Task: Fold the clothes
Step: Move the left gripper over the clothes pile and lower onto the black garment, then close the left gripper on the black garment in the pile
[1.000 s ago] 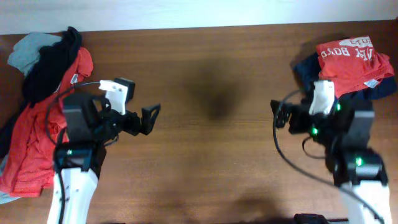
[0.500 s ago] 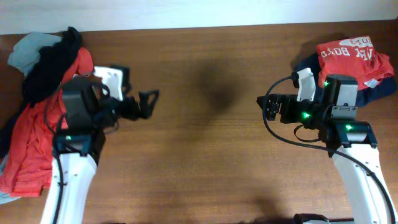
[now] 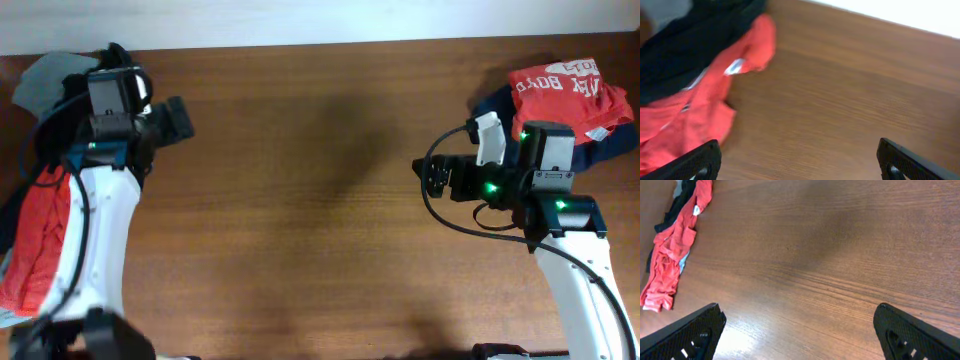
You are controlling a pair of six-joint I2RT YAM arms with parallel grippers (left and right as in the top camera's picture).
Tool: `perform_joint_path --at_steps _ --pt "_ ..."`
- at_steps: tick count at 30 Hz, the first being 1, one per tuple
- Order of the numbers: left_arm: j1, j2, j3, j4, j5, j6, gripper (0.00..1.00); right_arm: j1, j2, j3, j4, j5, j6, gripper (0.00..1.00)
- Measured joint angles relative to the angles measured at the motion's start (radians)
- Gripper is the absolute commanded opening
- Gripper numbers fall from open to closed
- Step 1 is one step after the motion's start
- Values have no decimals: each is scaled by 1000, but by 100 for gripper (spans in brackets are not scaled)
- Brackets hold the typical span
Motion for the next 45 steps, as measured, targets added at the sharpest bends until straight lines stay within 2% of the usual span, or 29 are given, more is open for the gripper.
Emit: perform_joint_path --at_steps 10,19,25,28,36,37,40,45 --pt "188 139 0 32 -50 -3 99 87 1 0 5 0 -59 99" --pt "270 162 2 132 -74 13 95 117 52 0 13 4 -72 99" --pt "333 248 27 164 -63 32 92 118 86 0 13 5 -80 99" --pt "349 320 97 110 -42 40 92 118 89 0 13 6 -91 99" --pt "347 507 450 -92 12 60 89 118 90 0 13 8 -100 99" --pt "347 520 479 -100 14 62 82 118 90 0 13 8 -102 99" --pt "347 540 510 -118 19 66 73 118 90 0 13 9 -102 99" --pt "350 581 512 -163 22 69 68 118 90 0 13 9 -106 99"
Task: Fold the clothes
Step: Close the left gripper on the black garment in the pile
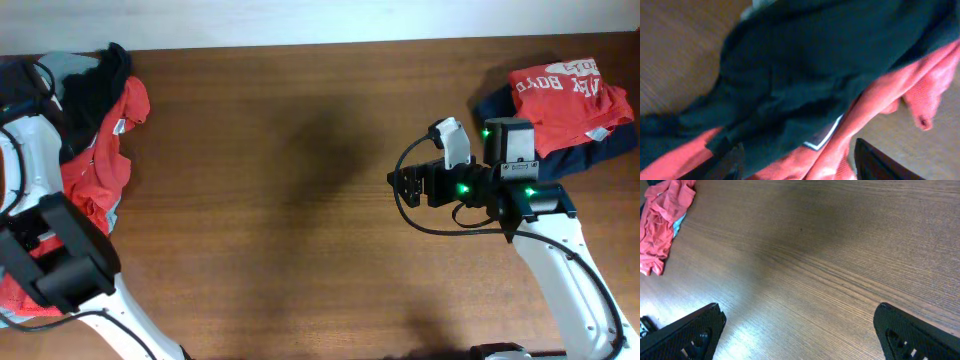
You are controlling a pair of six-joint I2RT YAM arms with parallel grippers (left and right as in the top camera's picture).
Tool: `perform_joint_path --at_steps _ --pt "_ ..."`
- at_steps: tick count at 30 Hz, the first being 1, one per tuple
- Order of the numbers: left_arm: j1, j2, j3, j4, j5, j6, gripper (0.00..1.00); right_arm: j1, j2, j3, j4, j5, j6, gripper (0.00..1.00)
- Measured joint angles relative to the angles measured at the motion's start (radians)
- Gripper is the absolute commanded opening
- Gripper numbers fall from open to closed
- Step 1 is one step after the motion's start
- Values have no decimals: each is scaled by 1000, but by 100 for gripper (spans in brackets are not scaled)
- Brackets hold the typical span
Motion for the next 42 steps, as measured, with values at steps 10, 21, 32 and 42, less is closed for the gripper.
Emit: perform_joint_path --at_steps 10,21,32,42 --pt "2 16 0 -40 0 -3 76 0 0 0 -15 1 -13 99" --pt "27 16 0 -32 -32 -11 95 0 0 0 -19 3 -22 98" --pt "32 26 0 -13 22 -12 89 0 0 0 -14 3 -22 99" --pt "33 111 0 2 37 -16 40 0 0 0 -14 3 -22 99"
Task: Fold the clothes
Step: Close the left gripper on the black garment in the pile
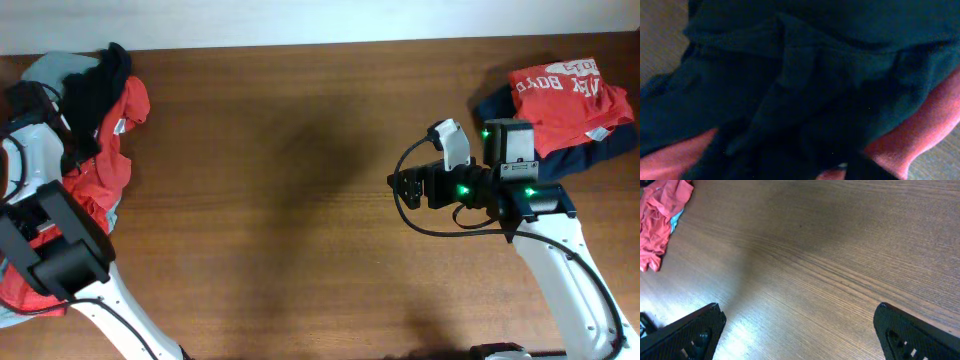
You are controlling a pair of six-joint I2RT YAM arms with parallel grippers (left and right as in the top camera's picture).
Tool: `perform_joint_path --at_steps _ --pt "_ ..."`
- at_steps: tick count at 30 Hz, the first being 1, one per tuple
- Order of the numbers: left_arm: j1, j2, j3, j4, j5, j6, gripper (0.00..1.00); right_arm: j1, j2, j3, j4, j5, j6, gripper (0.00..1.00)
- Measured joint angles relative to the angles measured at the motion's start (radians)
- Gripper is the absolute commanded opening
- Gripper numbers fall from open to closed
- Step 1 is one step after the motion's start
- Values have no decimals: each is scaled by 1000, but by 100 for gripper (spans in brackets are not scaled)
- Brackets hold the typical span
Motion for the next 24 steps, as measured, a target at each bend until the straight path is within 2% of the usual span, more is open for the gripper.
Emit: perform_joint_path --at_steps 4,10,15,17,24 --pt "0 0 12 -1 3 3 30 0 0 0 0 0 0 98" --pt "-2 0 99 -69 27 4 30 0 0 0 0 0 0 99" --pt "-11 0 203 -105 35 4 32 0 0 0 0 0 0 99" --pt "-15 0 220 -105 35 6 39 0 0 0 0 0 0 99" --pt "-19 0 223 -117 40 4 40 0 0 0 0 0 0 99"
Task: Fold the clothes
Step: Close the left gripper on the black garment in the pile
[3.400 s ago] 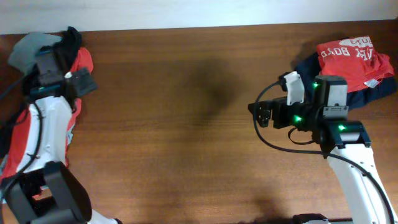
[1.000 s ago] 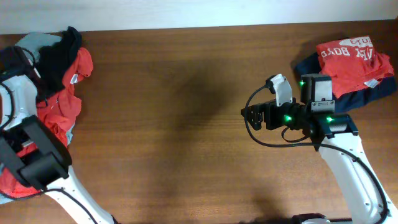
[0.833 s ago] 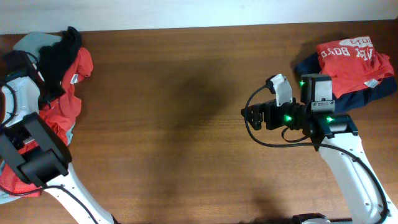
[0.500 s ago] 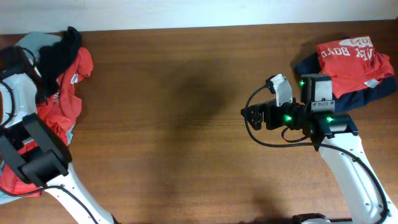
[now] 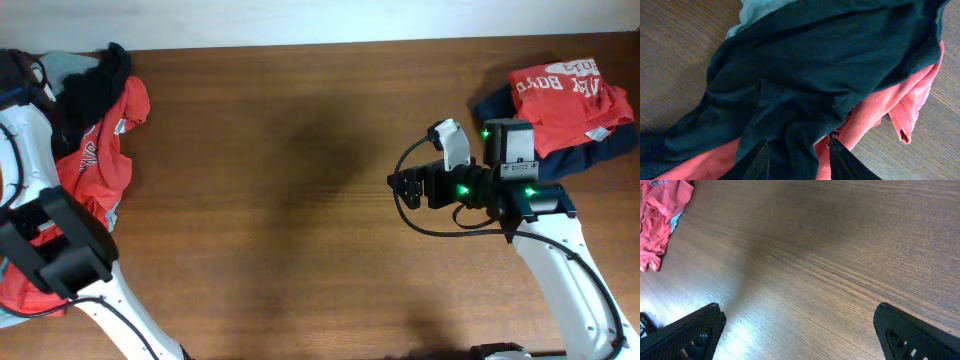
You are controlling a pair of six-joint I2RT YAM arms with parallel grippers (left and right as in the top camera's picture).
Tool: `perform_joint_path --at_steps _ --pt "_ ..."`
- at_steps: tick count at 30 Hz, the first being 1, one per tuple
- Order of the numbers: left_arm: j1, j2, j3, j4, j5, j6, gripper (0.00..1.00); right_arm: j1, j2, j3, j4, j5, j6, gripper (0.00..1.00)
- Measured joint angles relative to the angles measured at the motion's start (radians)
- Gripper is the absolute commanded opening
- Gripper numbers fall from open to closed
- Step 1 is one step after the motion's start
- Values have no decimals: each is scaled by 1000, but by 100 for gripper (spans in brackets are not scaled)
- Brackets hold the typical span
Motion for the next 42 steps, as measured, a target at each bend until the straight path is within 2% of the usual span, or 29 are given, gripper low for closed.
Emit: perform_joint_path --at_steps 2,9,13,15,19,21,22,27,31,42 --pt "0 0 0 0 2 0 40 0 0 0 0 0 0 99" --pt "0 0 0 -37 3 0 52 0 0 0 0 0 0 99" --pt "0 19 0 -65 2 0 52 0 0 0 0 0 -2 99" --pt "0 34 0 -67 2 0 46 0 0 0 0 0 -4 99" --pt "0 47 0 -63 3 -3 22 0 0 0 0 0 -6 99" --pt "0 47 0 -59 2 0 4 0 0 0 0 0 -7 99" --pt "0 47 0 -59 2 -1 1 0 0 0 0 0 -8 99" --pt "0 47 3 -71 3 0 1 0 0 0 0 0 -10 98" --pt "-5 47 59 -151 3 0 1 0 0 0 6 0 -10 99" --pt "-111 8 570 -373 2 0 1 0 0 0 28 0 -11 99"
